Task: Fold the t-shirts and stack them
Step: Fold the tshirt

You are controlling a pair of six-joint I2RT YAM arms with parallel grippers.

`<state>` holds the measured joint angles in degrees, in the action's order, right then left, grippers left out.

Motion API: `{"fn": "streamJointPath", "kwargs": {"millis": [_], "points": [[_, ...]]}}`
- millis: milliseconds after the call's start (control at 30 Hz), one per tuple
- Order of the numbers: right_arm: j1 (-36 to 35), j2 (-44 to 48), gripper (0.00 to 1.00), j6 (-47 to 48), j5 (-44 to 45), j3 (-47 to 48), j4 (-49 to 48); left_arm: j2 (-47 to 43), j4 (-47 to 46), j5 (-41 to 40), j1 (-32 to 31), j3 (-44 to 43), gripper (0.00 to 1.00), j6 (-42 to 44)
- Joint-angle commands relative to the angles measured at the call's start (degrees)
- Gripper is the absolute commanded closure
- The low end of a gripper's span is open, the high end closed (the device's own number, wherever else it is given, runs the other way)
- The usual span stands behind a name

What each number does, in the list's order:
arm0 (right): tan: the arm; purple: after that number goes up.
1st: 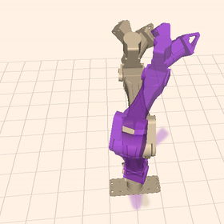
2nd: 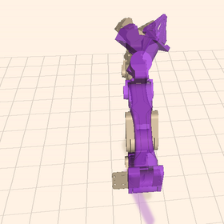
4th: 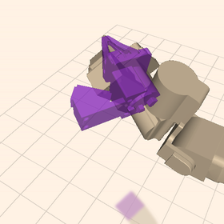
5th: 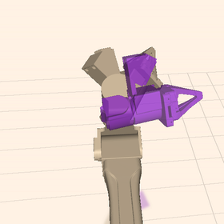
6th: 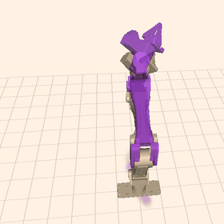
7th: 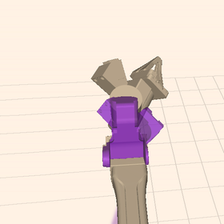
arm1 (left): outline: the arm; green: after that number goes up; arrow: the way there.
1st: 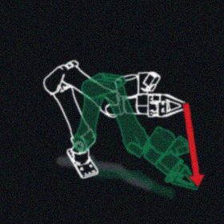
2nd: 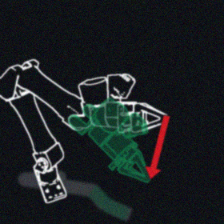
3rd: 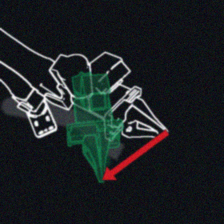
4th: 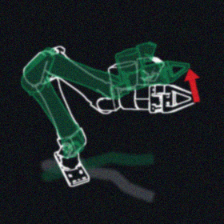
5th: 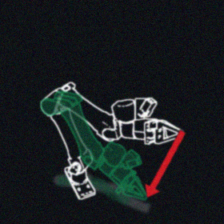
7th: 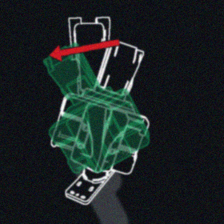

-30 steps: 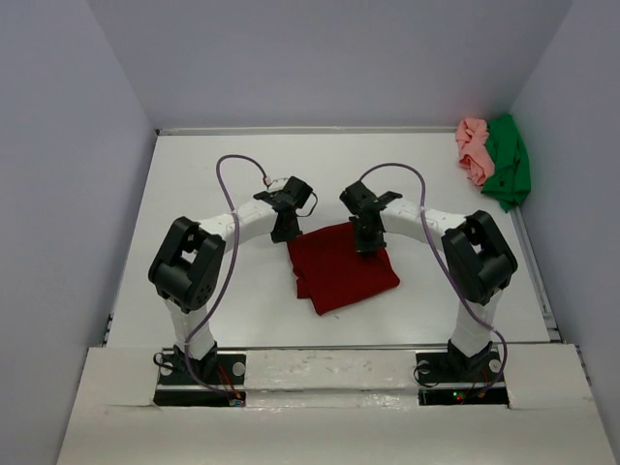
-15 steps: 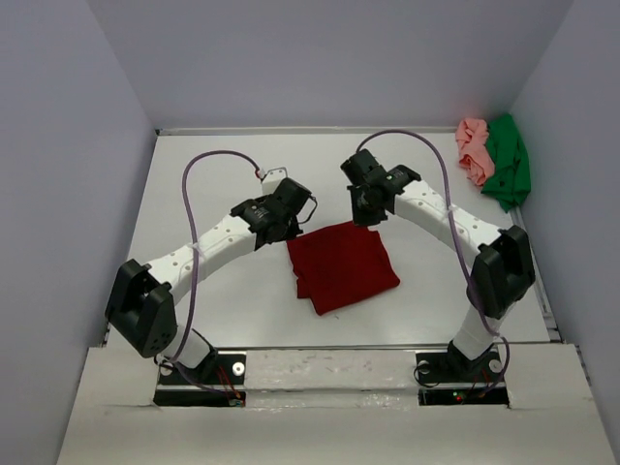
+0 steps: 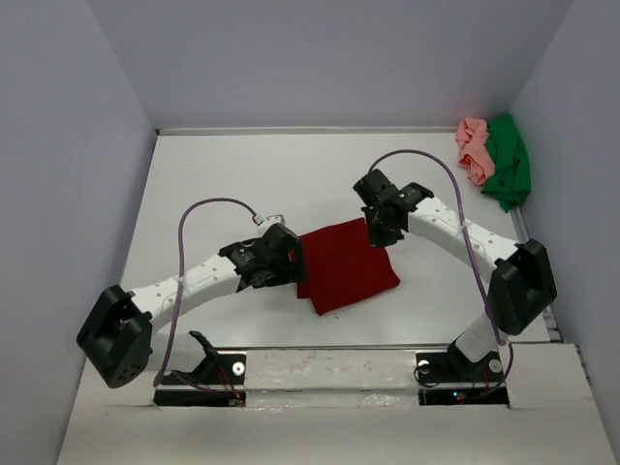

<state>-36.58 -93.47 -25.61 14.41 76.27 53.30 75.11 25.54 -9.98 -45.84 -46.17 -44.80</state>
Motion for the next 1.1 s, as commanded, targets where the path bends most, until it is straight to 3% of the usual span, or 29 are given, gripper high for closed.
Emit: {"fn": "streamJointPath", "kwargs": {"millis": [0, 233, 300, 400, 433, 500, 1067], "points": [[-0.5, 7.9, 1.0, 1.5, -1.2, -0.2, -2.1, -8.2, -8.5, 5.9, 0.7, 5.9, 0.03, -1.7], [-0.5, 12.6, 1.0, 2.5, -0.8, 0.0, -2.1, -12.6, -18.1, 16.2, 1.6, 13.9, 0.02, -5.5], [-0.5, 11.8, 1.0, 2.9, -2.0, -0.5, -2.3, -13.1, -20.1, 18.2, 1.6, 15.3, 0.07, -6.6], [-0.5, 10.4, 1.0, 1.9, -4.2, -2.3, -2.8, -13.8, -18.0, 16.9, 1.6, 14.6, 0.32, -7.8], [-0.5, 10.2, 1.0, 0.5, -3.3, -4.2, -3.3, -13.9, -17.0, 15.3, 1.7, 14.3, 0.71, -8.0], [-0.5, 10.5, 1.0, -1.2, -1.4, -6.2, -4.9, -13.9, -14.3, 13.7, 1.6, 13.0, 0.98, -7.7], [-0.5, -2.3, 1.0, -4.5, 8.0, -8.2, -5.8, -2.8, -17.1, 13.2, 1.6, 8.0, 1.0, -2.8]]}}
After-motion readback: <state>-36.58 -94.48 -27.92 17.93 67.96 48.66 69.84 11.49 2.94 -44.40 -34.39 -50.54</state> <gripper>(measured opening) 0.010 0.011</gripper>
